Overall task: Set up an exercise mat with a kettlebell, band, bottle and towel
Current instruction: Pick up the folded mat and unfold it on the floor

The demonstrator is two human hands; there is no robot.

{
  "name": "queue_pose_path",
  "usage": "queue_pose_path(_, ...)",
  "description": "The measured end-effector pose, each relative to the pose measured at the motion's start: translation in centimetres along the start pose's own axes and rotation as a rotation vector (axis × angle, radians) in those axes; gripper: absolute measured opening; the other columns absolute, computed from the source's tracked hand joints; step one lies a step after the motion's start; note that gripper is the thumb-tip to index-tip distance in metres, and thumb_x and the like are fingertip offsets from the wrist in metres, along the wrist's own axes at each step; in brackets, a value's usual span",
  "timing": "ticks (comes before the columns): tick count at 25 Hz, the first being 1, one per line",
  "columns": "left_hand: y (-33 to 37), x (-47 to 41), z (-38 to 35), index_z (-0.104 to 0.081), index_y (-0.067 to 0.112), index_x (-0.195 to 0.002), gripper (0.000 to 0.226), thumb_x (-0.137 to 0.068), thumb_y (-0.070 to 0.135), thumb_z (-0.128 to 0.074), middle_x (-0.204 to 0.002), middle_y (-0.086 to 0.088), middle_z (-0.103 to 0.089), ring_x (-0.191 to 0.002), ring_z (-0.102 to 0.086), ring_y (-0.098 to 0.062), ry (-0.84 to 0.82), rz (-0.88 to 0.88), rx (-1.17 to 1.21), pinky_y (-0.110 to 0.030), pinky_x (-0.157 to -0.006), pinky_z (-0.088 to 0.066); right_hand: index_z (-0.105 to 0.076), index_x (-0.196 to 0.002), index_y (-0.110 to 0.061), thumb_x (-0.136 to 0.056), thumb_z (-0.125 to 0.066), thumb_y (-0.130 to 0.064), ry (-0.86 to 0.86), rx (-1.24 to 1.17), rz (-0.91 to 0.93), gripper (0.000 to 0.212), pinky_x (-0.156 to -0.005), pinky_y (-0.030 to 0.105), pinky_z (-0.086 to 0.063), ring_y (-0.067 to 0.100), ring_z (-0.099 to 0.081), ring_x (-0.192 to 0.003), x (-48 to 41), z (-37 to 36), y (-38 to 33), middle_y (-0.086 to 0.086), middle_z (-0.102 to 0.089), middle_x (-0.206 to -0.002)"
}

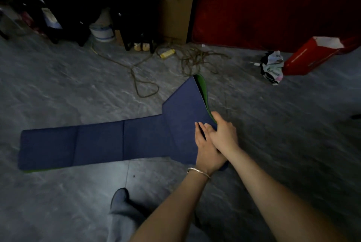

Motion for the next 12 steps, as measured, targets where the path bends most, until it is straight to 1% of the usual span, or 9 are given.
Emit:
queue_pose_path(1, -0.4, -0.8, -1.9, 0.009, 0.002, -0.147, 0.109, -0.077, 0.075, -0.034, -0.154, -0.018, 0.022, -0.132, 0.034, -0.013, -0.007, 0.003, -0.008, -0.035, -0.118, 0.01, -0.046, -0.128, -0.024, -0.09, -0.052, -0.032, -0.004, -0.004, 0.002, 0.039, -0.085, 0.041, -0.05, 0.039, -0.06, -0.103, -0.8, -0.4, 2.0, 0.017, -0.065, -0.112)
queue_pose_path(2, -1.1, -1.7, -3.5, 0.007, 0.002, -0.147, 0.111, -0.074, 0.079, -0.026, -0.154, -0.018, 0.021, -0.133, 0.033, -0.014, -0.001, -0.002, -0.032, -0.035, -0.118, 0.01, -0.047, -0.128, -0.023, -0.091, -0.053, -0.031, -0.001, -0.01, -0.008, 0.039, -0.083, 0.041, -0.049, 0.04, -0.06, -0.102, -1.6, -0.8, 3.8, 0.019, -0.066, -0.111)
queue_pose_path(3, -1.9, -2.5, -5.1, 0.005, 0.001, -0.147, 0.115, -0.07, 0.083, -0.016, -0.154, -0.018, 0.019, -0.133, 0.032, -0.015, -0.002, -0.016, -0.058, -0.034, -0.117, 0.011, -0.047, -0.128, -0.021, -0.091, -0.053, -0.031, 0.002, -0.014, -0.034, 0.039, -0.081, 0.04, -0.048, 0.04, -0.06, -0.101, -2.3, -1.3, 5.6, 0.02, -0.066, -0.109)
queue_pose_path(4, -2.8, -3.3, -6.8, 0.004, 0.0, -0.147, 0.116, -0.069, 0.084, -0.013, -0.154, -0.018, 0.017, -0.133, 0.032, -0.015, -0.013, -0.034, -0.08, -0.031, -0.115, 0.014, -0.046, -0.129, -0.021, -0.091, -0.052, -0.031, -0.001, -0.019, -0.06, 0.04, -0.08, 0.04, -0.048, 0.04, -0.061, -0.101, -2.9, -2.0, 7.4, 0.019, -0.066, -0.109)
queue_pose_path(6, -4.3, -4.7, -10.2, 0.002, -0.001, -0.147, 0.111, -0.074, 0.078, -0.022, -0.155, -0.021, 0.013, -0.133, 0.032, -0.016, -0.057, -0.067, -0.127, -0.026, -0.113, 0.018, -0.044, -0.131, -0.021, -0.092, -0.051, -0.031, 0.006, -0.024, -0.098, 0.041, -0.081, 0.039, -0.048, 0.039, -0.061, -0.101, -4.2, -3.5, 10.9, 0.019, -0.066, -0.11)
queue_pose_path(7, -5.1, -5.6, -11.9, 0.001, -0.002, -0.147, 0.108, -0.074, 0.073, -0.024, -0.155, -0.022, 0.011, -0.134, 0.03, -0.017, -0.073, -0.086, -0.14, -0.028, -0.113, 0.017, -0.043, -0.131, -0.021, -0.092, -0.051, -0.031, 0.017, -0.03, -0.126, 0.041, -0.081, 0.039, -0.047, 0.039, -0.061, -0.101, -4.9, -4.2, 12.8, 0.019, -0.066, -0.11)
queue_pose_path(8, -5.7, -6.4, -13.0, 0.001, -0.002, -0.147, 0.107, -0.073, 0.072, -0.025, -0.156, -0.022, 0.009, -0.136, 0.027, -0.019, -0.076, -0.096, -0.137, -0.031, -0.115, 0.014, -0.043, -0.132, -0.022, -0.092, -0.051, -0.032, 0.028, -0.043, -0.148, 0.041, -0.081, 0.039, -0.047, 0.039, -0.06, -0.102, -5.6, -4.7, 14.1, 0.019, -0.066, -0.111)
queue_pose_path(10, -6.4, -8.0, -15.8, -0.001, 0.001, -0.148, 0.11, -0.072, 0.076, -0.026, -0.156, -0.02, 0.009, -0.141, 0.019, -0.024, -0.086, -0.111, -0.124, -0.037, -0.119, 0.005, -0.042, -0.132, -0.022, -0.092, -0.052, -0.033, 0.072, -0.069, -0.205, 0.043, -0.083, 0.039, -0.047, 0.04, -0.059, -0.104, -7.0, -5.1, 17.5, 0.019, -0.064, -0.114)
queue_pose_path(12, -6.4, -9.2, -19.0, -0.003, 0.002, -0.148, 0.109, -0.07, 0.072, -0.035, -0.156, -0.02, 0.008, -0.144, 0.012, -0.028, -0.097, -0.129, -0.122, -0.038, -0.119, 0.002, -0.044, -0.13, -0.021, -0.09, -0.053, -0.031, 0.135, -0.071, -0.26, 0.043, -0.083, 0.04, -0.045, 0.043, -0.057, -0.106, -7.9, -4.2, 21.1, 0.023, -0.063, -0.114)
Point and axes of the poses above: each hand's wrist, its own x-axis away from the middle knuckle, its own z-axis out of the back of the hand, y = z × x, the point moved 7 cm from there along -x, towards the middle knuckle
